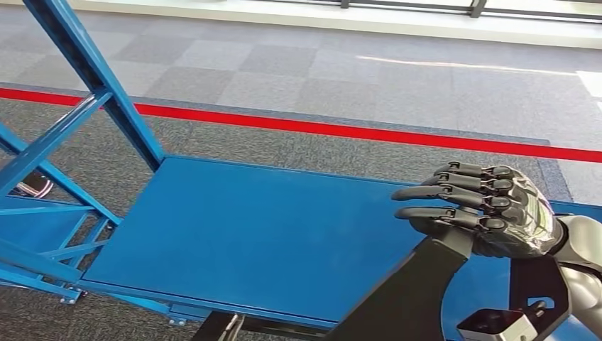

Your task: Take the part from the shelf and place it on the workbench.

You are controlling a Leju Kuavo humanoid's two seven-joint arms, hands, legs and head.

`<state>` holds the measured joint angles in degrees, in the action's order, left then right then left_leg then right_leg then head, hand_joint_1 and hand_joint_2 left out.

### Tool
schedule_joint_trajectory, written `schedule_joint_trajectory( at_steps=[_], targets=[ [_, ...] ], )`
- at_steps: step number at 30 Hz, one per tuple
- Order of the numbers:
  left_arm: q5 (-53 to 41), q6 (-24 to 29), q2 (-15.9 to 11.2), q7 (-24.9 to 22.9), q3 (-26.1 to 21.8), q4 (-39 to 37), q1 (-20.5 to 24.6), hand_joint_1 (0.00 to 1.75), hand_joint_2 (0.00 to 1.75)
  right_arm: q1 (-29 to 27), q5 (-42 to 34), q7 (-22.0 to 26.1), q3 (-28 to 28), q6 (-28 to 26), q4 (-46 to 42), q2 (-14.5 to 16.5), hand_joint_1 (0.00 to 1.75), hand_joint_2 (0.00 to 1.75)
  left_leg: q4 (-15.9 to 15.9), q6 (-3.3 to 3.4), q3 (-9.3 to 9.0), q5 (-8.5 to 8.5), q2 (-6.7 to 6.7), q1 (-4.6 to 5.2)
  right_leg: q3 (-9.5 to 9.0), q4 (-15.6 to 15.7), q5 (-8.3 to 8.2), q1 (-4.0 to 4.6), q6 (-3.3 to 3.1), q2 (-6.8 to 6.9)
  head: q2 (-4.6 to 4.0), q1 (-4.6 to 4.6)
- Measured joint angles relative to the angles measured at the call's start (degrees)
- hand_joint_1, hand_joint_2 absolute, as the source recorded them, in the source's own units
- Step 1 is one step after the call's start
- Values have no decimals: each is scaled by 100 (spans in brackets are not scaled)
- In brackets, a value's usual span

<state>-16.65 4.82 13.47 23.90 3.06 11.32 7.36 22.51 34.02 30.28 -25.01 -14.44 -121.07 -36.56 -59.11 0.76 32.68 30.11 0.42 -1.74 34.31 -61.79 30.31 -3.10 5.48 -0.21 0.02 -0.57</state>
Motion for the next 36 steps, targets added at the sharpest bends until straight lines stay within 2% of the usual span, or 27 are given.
schedule_joint_trajectory(
  at_steps=[1,2,3,5,7,9,10,11,12,13,15,16,17,20,21,24,28,31,34,36],
  targets=[
    [1,1,-3,0,-4,0,2,0,0,1,-1,2,-9,-3,12,10,175,175,-34,-57,16,18,7,6,-47,126,-16,-6,-25,-21,0,-1],
    [1,4,-7,0,-9,0,5,0,0,-1,-3,5,-20,-8,23,21,175,175,-43,-98,28,18,13,20,-35,116,21,5,-87,-45,-1,-1],
    [1,6,-5,-1,-13,0,7,0,0,1,-3,8,-31,-14,28,28,175,175,-42,-119,28,10,13,15,-21,105,23,6,-170,-54,-1,-6],
    [-2,10,-5,-1,-20,0,10,0,0,20,-4,10,-47,-23,30,35,175,175,-77,-149,36,52,4,-5,-17,89,30,19,-273,-41,-1,-15],
    [-7,17,-5,-1,-24,0,11,0,0,44,-3,10,-56,-31,30,38,175,175,-492,-162,225,306,-10,-4,-18,90,30,48,-357,-17,-1,-16],
    [-12,31,-5,-1,-31,0,10,0,0,52,-3,10,-69,-45,30,40,175,175,-1275,-141,605,654,-14,36,-14,90,36,100,-415,7,0,-15],
    [-14,38,-5,-1,-35,0,10,0,0,51,-3,10,-76,-52,31,41,175,175,-1578,-111,760,739,-14,63,-17,90,41,135,-441,15,0,-15],
    [-15,42,-5,-1,-38,0,9,0,0,51,-3,10,-82,-60,31,43,175,175,-1697,-61,832,721,-14,97,-23,90,47,177,-463,19,0,-15],
    [-16,45,-5,0,-40,0,10,0,0,52,-3,10,-85,-64,31,43,175,175,-1579,13,794,593,-14,140,-35,90,54,222,-484,19,0,-15],
    [-16,47,-5,3,-41,0,10,0,0,52,-2,10,-85,-67,31,43,175,175,-1258,115,658,385,-11,197,-51,91,62,268,-504,17,0,-15],
    [-17,47,-9,23,-44,0,12,0,0,51,1,11,-85,-78,31,43,175,175,-543,376,337,49,-4,314,-71,96,75,323,-527,12,0,-8],
    [-17,49,-11,39,-47,0,13,0,0,46,0,13,-86,-88,33,43,175,175,-306,452,234,-34,0,358,-67,94,81,331,-533,10,0,-3],
    [-15,53,-12,56,-52,0,13,0,0,37,-1,13,-86,-99,35,43,175,175,-198,429,191,-43,2,378,-54,91,84,326,-534,10,0,1],
    [11,65,-8,104,-67,0,13,0,0,28,-9,13,-87,-113,38,43,175,175,-119,179,173,-29,8,372,-31,82,89,311,-536,12,0,4],
    [41,65,-8,129,-76,0,17,0,0,46,-22,15,-89,-104,41,46,175,175,-119,166,175,-24,8,370,-32,83,89,310,-536,12,0,4],
    [291,62,-6,274,-194,2,97,0,0,297,-133,0,-162,42,147,141,175,175,-121,168,182,-23,3,376,-27,84,82,307,-532,1,0,3],
    [811,-59,-17,534,-543,28,357,0,0,943,-306,-82,-414,217,521,470,175,175,-137,182,200,-35,-7,372,-8,86,59,305,-527,-6,0,3],
    [1136,-267,-48,933,-799,95,520,0,0,1326,-460,-31,-574,286,810,733,175,175,-153,188,260,-63,-14,357,50,84,24,318,-535,-10,-1,3],
    [1322,-410,-51,1332,-943,278,999,0,0,1599,-560,39,-692,339,1045,979,175,175,-156,195,292,-83,4,353,70,83,9,323,-537,9,0,4],
    [1397,-446,-48,1378,-1015,389,1286,0,0,1709,-592,46,-759,343,1142,1116,175,175,-155,196,291,-84,9,353,66,82,8,323,-537,10,0,3]
  ],
)
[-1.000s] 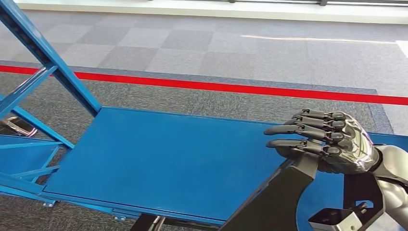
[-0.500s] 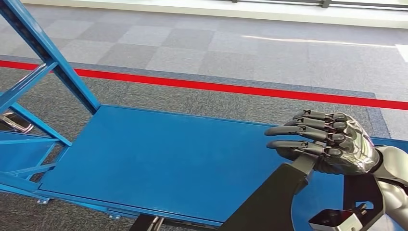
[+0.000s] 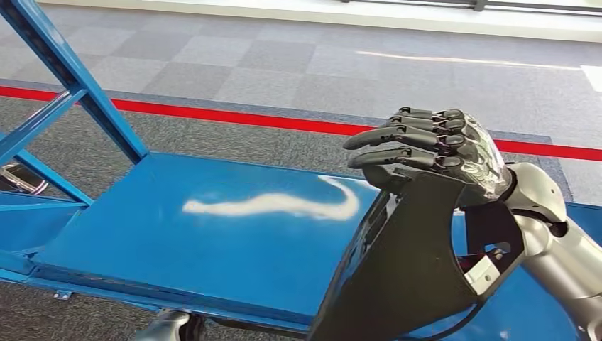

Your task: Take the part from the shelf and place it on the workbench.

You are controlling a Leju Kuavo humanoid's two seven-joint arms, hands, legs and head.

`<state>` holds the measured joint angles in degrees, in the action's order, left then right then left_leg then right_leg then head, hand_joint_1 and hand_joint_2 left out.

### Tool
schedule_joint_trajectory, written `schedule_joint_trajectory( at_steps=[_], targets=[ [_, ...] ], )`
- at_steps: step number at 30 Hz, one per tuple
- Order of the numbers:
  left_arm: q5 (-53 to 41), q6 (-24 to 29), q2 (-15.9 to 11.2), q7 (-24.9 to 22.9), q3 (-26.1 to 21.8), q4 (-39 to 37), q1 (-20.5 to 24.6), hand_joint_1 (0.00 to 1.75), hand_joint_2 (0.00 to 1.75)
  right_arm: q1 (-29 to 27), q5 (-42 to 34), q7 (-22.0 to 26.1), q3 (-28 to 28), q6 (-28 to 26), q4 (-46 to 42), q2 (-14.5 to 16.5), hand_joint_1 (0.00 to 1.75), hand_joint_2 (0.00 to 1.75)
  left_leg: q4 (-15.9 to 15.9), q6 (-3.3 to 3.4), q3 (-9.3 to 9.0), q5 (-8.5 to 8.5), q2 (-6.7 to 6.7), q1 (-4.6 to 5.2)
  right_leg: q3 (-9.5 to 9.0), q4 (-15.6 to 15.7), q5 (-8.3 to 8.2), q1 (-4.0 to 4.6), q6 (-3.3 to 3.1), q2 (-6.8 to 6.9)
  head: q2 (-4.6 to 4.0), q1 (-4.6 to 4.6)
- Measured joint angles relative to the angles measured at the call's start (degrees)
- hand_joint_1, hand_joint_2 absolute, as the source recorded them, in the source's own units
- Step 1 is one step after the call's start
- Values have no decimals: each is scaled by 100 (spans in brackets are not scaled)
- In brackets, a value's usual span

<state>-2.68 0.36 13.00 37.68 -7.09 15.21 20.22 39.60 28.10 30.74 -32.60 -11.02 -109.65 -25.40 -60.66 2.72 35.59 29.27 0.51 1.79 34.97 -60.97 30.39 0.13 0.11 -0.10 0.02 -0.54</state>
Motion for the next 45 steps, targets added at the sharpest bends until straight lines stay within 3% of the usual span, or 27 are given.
schedule_joint_trajectory(
  at_steps=[8,18,32,39,45],
  targets=[
    [133,18,25,12,-108,315,65,0,0,30,-86,101,-58,-112,141,171,175,175,0,0,8,0,-8,-1,15,0,0,1,-1,-9,0,2],
    [246,483,28,12,-108,433,-70,0,0,-247,-119,158,33,-246,91,120,175,175,0,2,5,2,-23,-1,16,0,-1,1,-2,-22,0,2],
    [460,447,-60,-49,-180,345,-147,0,0,-454,-105,207,128,-340,23,99,175,175,2,0,7,4,-25,-3,21,0,0,3,-2,-39,-1,2],
    [-111,933,-124,-888,-69,176,-440,0,0,-605,-92,239,138,-435,-62,36,175,175,4,0,7,12,-24,-2,20,1,6,2,1,-33,0,2],
    [-601,1168,-167,-1659,227,-40,-1028,0,0,-935,-40,225,295,-577,-369,-267,175,175,4,-4,7,16,-25,0,20,3,8,0,1,-34,0,2]
  ],
)
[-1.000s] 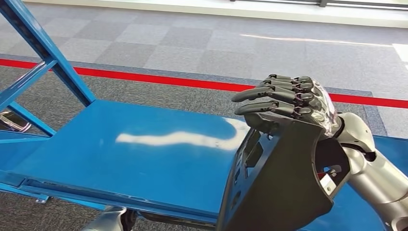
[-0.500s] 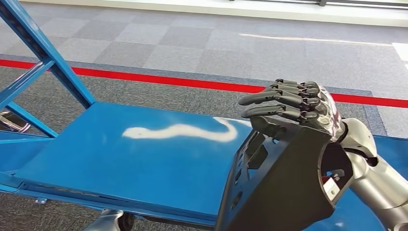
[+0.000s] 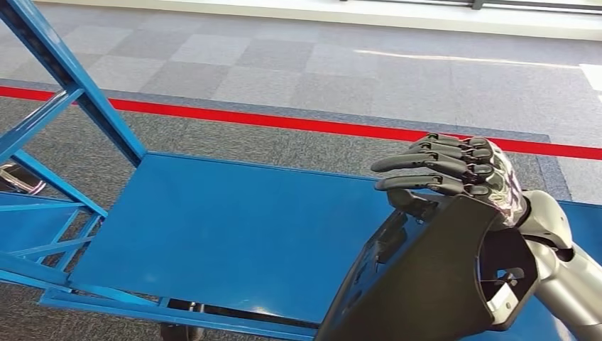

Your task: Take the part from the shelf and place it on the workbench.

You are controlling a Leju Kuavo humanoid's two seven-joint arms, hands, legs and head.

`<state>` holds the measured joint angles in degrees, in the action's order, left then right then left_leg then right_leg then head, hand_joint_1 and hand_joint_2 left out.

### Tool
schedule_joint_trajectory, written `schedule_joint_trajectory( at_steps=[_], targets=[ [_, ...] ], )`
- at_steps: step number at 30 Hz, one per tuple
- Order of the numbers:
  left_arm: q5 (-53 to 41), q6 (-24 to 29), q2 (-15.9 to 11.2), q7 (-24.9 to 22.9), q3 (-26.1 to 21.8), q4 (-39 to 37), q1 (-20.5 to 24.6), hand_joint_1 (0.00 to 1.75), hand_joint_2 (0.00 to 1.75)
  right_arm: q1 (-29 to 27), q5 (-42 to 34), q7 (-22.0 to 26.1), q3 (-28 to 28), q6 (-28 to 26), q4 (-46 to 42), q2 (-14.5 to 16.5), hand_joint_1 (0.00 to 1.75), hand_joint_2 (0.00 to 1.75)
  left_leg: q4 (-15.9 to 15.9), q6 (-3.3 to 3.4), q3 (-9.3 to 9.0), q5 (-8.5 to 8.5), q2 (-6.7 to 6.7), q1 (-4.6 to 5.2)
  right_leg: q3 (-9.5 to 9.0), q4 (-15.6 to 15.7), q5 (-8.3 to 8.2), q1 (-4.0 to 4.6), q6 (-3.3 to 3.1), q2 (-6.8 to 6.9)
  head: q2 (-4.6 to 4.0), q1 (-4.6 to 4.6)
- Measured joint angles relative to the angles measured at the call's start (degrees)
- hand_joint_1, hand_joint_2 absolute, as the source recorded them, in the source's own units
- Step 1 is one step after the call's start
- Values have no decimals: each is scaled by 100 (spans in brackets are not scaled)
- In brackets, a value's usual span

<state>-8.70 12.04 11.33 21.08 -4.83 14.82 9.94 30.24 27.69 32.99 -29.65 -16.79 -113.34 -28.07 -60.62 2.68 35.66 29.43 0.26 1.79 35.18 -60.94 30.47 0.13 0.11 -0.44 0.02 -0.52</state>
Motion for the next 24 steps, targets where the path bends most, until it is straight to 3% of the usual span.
schedule_joint_trajectory(
  at_steps=[9,24],
  targets=[
    [-206,-83,-60,-308,324,-113,-260,0,0,-205,40,-40,141,-20,-242,-234,175,175,0,0,-12,-1,1,1,-14,1,-1,-1,-1,12,1,0],
    [-272,-242,-64,-333,494,-134,-245,0,0,-323,68,-115,283,68,-508,-480,175,175,1,0,-21,-1,1,0,-22,1,-1,0,-1,12,0,0]
  ],
)
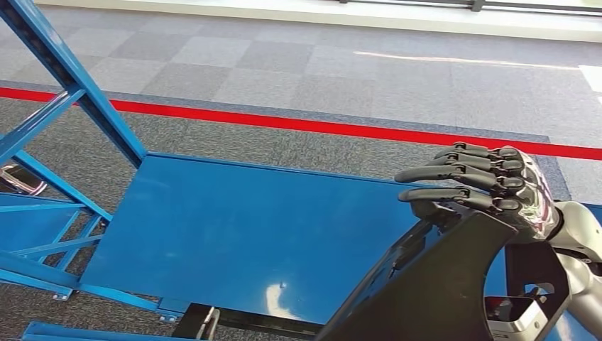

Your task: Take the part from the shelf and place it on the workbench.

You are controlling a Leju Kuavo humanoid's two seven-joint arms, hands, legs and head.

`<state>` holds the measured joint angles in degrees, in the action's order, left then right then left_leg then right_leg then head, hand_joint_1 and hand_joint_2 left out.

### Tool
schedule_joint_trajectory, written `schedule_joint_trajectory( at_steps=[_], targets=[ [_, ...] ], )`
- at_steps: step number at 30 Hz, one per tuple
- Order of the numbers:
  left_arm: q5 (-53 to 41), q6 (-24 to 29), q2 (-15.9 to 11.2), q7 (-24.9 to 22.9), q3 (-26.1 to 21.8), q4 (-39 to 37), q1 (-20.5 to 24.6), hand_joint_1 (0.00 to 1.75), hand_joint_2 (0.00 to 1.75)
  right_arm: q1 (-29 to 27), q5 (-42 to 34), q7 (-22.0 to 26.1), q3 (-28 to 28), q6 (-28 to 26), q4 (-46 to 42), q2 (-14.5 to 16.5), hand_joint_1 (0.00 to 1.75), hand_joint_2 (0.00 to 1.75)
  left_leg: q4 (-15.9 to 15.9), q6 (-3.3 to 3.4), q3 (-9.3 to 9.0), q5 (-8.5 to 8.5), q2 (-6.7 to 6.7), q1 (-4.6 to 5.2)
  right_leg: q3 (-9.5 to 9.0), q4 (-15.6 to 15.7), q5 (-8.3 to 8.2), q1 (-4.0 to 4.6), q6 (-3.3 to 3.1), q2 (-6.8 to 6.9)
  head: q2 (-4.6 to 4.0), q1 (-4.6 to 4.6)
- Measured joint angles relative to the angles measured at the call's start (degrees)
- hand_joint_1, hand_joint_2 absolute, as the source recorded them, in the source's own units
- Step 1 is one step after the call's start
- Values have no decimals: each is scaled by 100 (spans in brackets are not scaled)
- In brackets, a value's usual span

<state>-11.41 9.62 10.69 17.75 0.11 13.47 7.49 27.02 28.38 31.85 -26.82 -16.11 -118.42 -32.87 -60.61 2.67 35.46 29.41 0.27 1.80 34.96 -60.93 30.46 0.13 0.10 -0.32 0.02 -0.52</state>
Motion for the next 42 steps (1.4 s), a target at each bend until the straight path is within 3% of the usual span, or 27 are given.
schedule_joint_trajectory(
  at_steps=[15,21,23,26,27,28,29,31,32,33,36,38,41,42],
  targets=[
    [-63,-54,0,-113,39,-17,-19,0,0,-184,5,-40,164,75,-186,-161,175,175,-10,15,-2,9,1,18,-5,8,-5,-17,9,2,0,0],
    [-108,-72,4,-139,64,-19,-17,0,0,-208,3,-46,248,119,-252,-216,175,175,58,83,-42,-24,-4,13,-29,17,1,-23,59,2,0,1],
    [-111,-72,10,-140,74,-19,-14,0,0,-212,1,-47,273,122,-278,-252,175,175,163,121,-105,-75,-17,-48,37,-196,167,-15,91,2,0,3],
    [-117,-77,11,-158,85,-20,-24,0,0,-242,-3,-48,280,128,-287,-282,175,175,204,128,-134,-93,-33,-118,460,-1142,643,-71,161,6,1,4],
    [-118,-79,11,-166,87,-21,-32,0,0,-260,-3,-48,280,132,-287,-288,175,175,201,113,-136,-88,-37,-140,558,-1354,693,-103,202,8,0,4],
    [-119,-80,11,-171,90,-22,-38,0,0,-272,-3,-48,280,134,-287,-293,175,175,196,88,-140,-81,-39,-165,562,-1370,638,-136,251,11,0,4],
    [-120,-83,13,-174,93,-23,-41,0,0,-280,-3,-48,282,135,-290,-297,175,175,182,51,-145,-67,-39,-198,459,-1164,483,-171,312,18,0,4],
    [-123,-90,12,-176,101,-23,-41,0,0,-286,-3,-48,289,136,-296,-301,175,175,123,-52,-144,-22,-32,-250,91,-414,133,-228,434,28,0,9],
    [-126,-95,10,-181,107,-26,-42,0,0,-293,-3,-49,293,137,-301,-305,175,175,86,-105,-136,1,-27,-255,-43,-130,39,-241,439,15,1,13],
    [-130,-98,7,-190,113,-29,-45,0,0,-306,-3,-50,296,138,-307,-310,175,175,63,-149,-130,14,-21,-248,-109,15,14,-245,411,-1,0,15],
    [-140,-103,4,-215,127,-44,-56,0,0,-341,-2,-52,309,141,-332,-328,175,175,65,-221,-140,14,-14,-243,-109,22,34,-233,240,-30,0,14],
    [-149,-104,4,-219,133,-47,-54,0,0,-345,3,-52,337,143,-359,-338,175,175,-122,-259,-65,161,-15,-254,-111,24,29,-230,165,-19,0,14],
    [-153,-105,7,-221,139,-49,-60,0,0,-363,10,-55,378,151,-395,-346,175,175,-1167,-274,410,671,-16,-243,-108,26,35,-189,87,3,0,13],
    [-153,-105,7,-223,139,-50,-65,0,0,-376,14,-56,382,155,-398,-346,175,175,-1460,-255,551,756,-16,-231,-110,26,40,-164,71,6,1,13]
  ],
)
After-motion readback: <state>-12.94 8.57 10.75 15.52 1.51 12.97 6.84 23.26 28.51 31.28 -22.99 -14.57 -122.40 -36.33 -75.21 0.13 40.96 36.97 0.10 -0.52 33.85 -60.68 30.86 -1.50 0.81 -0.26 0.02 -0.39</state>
